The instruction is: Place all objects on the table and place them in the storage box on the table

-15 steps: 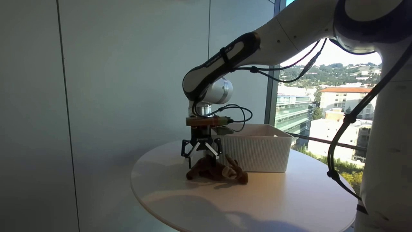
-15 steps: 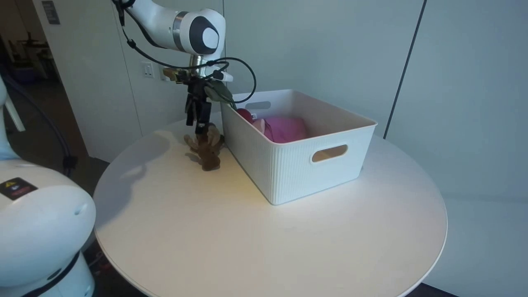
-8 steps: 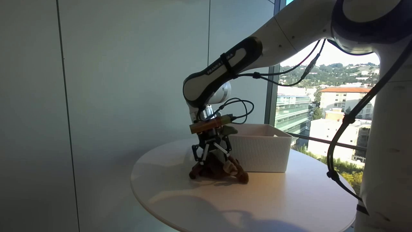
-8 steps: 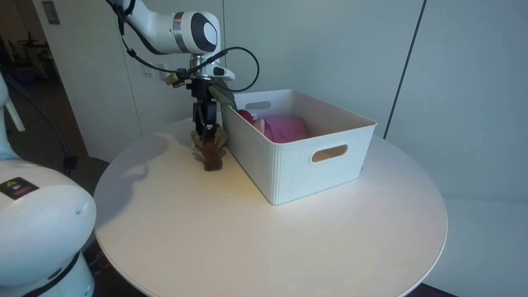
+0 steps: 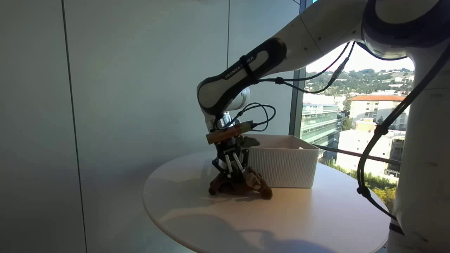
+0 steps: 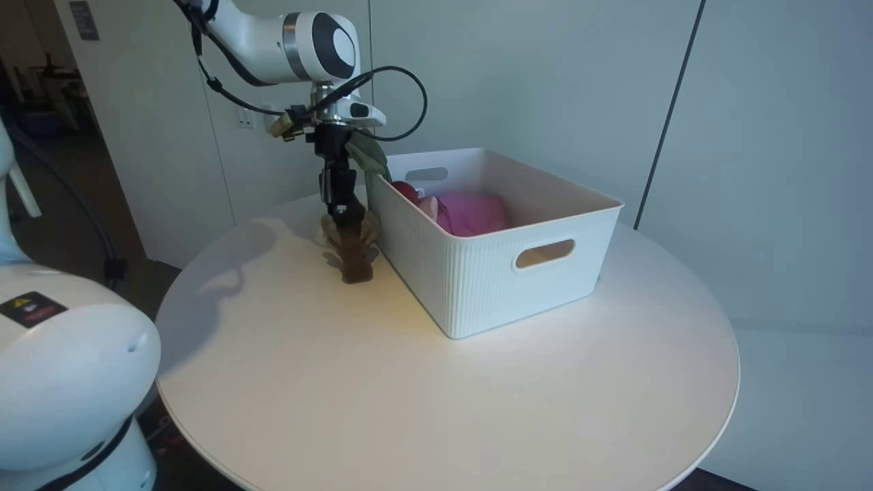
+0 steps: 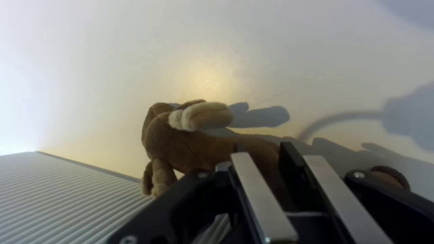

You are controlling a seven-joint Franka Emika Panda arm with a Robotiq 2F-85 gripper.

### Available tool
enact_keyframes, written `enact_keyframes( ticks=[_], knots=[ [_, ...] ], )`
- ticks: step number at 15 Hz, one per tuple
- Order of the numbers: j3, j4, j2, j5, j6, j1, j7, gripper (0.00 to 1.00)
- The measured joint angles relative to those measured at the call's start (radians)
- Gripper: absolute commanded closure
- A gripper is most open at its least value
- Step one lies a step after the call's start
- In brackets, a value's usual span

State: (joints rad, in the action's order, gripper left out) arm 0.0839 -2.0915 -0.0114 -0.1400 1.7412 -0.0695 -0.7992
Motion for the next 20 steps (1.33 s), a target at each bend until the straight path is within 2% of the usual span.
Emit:
enact_keyframes(
  ticks=[2, 6, 7, 9, 16, 20],
  knots=[
    [-0.003, 0.006, -0.011, -0.017, -0.038, 0.0, -0.019, 0.3],
    [-0.021, 0.024, -0.079, -0.155, -0.128, 0.002, -0.114, 0.01],
    [-0.024, 0.033, -0.1, -0.174, -0.138, 0.002, -0.122, 0.41],
    [-0.028, 0.05, -0.134, -0.184, -0.135, 0.002, -0.12, 0.37],
    [-0.027, 0.102, -0.141, -0.184, -0.09, -0.007, -0.102, 0.9],
    [-0.027, 0.115, -0.134, -0.184, -0.057, -0.008, -0.093, 1.0]
  ],
)
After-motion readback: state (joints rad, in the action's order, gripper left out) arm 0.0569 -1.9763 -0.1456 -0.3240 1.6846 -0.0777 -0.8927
